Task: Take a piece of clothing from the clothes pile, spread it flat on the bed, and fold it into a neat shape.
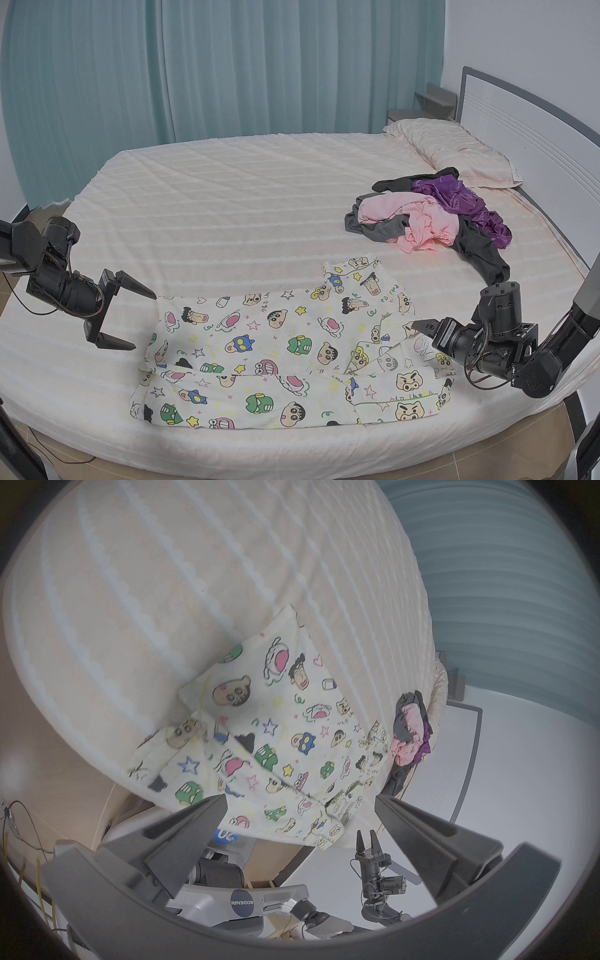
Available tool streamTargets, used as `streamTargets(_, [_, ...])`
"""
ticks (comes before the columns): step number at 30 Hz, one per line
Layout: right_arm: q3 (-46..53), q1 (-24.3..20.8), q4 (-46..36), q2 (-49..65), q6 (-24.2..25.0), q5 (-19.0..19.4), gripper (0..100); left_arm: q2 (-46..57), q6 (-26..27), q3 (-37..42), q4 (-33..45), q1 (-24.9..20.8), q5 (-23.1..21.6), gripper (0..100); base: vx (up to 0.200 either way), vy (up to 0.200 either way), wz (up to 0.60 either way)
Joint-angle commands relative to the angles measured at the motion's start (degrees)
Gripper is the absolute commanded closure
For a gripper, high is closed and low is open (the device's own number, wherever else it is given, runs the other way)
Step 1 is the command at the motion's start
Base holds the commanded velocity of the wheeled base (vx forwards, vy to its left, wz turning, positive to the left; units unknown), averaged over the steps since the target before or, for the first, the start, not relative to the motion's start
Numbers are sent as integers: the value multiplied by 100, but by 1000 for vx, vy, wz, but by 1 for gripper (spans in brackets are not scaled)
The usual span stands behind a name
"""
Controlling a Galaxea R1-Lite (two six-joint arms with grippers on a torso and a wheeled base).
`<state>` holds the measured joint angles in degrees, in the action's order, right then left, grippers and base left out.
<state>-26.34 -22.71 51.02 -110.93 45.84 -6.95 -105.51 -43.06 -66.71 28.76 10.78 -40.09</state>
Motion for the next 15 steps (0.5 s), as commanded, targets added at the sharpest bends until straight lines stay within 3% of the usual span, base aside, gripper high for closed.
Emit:
streamTargets(1, [24,4,5,28,-5,1,0,22,-1,17,-2,3,10,0,200,0,0])
streamTargets(8, [24,21,13,-16,-5,1,0,-22,-19,0,7,-14,98,0,200,0,0])
streamTargets(12, [24,12,13,-34,-5,9,0,-172,-80,-35,33,-216,582,0,0,0,0])
streamTargets(15, [33,12,5,-34,-5,18,0,-277,-300,-88,16,-287,661,0,0,0,0])
